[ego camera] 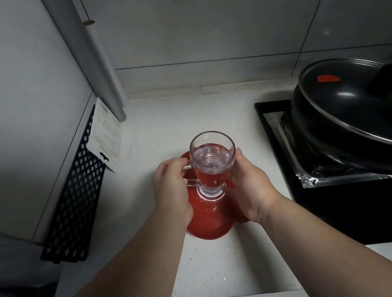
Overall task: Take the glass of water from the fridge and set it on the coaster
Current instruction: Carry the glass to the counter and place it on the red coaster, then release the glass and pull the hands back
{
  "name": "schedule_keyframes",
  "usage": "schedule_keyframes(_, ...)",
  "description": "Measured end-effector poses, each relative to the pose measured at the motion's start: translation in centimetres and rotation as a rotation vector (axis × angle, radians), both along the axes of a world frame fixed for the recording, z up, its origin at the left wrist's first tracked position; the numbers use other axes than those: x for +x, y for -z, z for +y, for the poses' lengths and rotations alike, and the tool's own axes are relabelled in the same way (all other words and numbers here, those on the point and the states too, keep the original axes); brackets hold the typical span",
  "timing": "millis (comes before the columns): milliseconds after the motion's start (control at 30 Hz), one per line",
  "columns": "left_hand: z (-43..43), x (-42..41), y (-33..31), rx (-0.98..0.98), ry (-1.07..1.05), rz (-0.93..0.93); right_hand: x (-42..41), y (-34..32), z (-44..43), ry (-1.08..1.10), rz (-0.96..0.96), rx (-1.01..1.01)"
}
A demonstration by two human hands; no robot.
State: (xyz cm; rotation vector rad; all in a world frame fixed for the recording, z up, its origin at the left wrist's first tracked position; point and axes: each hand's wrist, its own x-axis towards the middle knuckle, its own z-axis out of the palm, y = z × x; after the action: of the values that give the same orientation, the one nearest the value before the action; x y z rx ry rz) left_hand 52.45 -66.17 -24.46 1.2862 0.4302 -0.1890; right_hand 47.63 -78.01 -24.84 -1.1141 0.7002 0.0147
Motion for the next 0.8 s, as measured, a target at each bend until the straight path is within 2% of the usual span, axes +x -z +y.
schedule_keyframes(333, 1.1, -0.8, -1.3, -0.026, 0.047, 0.044, -1.3, -2.2, 0.0, 0.072, -0.078, 0.004)
schedule_keyframes(567, 1.8, -2.3, -5.2, 0.013, 0.064, 0.067, -3.3, -5.3, -0.2, 0.157, -0.107, 0.004)
schedule_keyframes(800, 3.8, -4.7, -11.3, 0.004, 0.026, -0.073, -4.3, -11.5, 0.2, 0.221, -0.219, -0.097)
